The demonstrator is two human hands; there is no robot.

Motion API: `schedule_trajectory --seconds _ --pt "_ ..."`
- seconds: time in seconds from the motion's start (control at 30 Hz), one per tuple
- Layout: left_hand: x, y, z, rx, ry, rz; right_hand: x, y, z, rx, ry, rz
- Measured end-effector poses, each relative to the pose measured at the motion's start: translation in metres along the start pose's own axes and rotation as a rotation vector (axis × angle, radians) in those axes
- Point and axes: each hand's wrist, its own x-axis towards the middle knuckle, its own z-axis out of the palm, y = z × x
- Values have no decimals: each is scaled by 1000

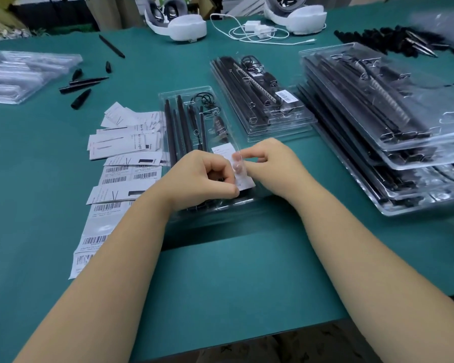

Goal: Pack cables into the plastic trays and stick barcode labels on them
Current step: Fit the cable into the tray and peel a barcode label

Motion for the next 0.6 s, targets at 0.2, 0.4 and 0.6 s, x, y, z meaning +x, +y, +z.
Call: schedule_trajectory --seconds 0.2,0.4,0.6 --pt "0 -1 0 13 2 3 -9 8 -7 -197 -281 -19" --pt "0 -1 0 31 -8 18 -4 9 3 -292 -231 3" --pt "1 -2 1 36 3 15 0 7 0 -377 -297 -36"
